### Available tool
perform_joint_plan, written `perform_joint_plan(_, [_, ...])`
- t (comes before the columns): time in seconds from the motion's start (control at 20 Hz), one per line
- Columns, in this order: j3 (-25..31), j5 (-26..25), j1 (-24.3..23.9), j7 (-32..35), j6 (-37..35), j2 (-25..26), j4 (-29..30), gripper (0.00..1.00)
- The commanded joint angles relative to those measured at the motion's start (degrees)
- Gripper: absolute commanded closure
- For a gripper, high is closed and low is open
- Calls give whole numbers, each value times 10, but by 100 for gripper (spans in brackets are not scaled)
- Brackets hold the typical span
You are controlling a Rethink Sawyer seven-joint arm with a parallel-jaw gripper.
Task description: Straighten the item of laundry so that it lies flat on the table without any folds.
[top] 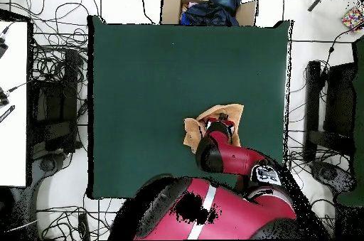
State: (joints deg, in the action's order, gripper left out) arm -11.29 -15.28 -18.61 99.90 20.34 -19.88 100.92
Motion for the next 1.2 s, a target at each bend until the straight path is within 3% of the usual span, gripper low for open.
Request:
perform_joint_plan(0.05, [88, 27, -47, 58, -226, -70, 26, 100])
perform_joint_plan(0.2, [112, 48, -47, 53, -322, -101, 59, 100])
perform_joint_plan(0.5, [140, 58, -46, 55, -399, -147, 97, 100])
perform_joint_plan(0.85, [176, 51, -58, 67, -371, -134, 133, 100])
perform_joint_plan(1.2, [144, 48, -2, 121, -267, -72, 112, 100])
